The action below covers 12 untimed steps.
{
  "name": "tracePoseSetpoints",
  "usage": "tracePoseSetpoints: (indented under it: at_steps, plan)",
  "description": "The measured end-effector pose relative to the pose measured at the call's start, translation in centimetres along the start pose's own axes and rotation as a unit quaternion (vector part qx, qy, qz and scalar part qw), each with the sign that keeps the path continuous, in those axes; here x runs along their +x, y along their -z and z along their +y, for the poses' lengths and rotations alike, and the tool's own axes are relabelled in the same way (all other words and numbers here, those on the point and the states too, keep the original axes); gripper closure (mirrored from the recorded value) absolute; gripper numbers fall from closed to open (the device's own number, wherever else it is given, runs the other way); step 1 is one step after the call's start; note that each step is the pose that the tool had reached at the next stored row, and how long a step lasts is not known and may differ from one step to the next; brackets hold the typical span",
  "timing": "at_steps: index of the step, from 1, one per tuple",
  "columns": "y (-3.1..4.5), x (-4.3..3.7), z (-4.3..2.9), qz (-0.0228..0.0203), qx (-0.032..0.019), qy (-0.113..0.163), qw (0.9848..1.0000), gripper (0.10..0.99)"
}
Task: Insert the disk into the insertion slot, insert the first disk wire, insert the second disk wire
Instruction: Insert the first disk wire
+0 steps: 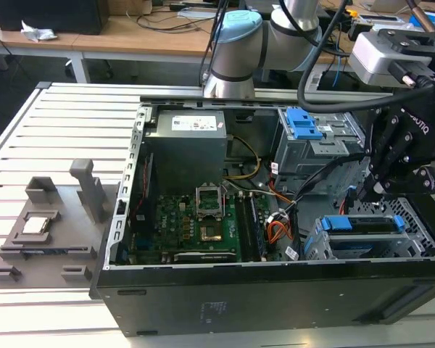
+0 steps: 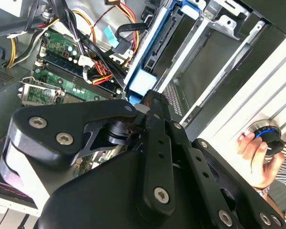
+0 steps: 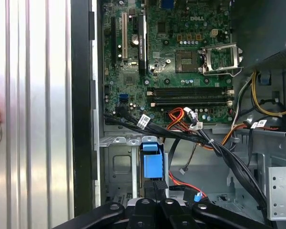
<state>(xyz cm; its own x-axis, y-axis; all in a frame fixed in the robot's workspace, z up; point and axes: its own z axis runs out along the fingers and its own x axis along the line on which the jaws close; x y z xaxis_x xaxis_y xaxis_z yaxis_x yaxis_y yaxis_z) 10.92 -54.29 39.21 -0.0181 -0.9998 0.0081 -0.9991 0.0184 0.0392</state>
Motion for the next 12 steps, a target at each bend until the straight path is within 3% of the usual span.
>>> tracePoseSetpoints:
  at_steps: [7, 12]
  plan:
    - [-0.02, -0.27, -1.8, 0.0003, -0.0007, 0.0, 1.0, 0.98]
    - [-0.04, -2.08, -2.46, 0.0008, -0.0007, 0.0, 1.0, 0.98]
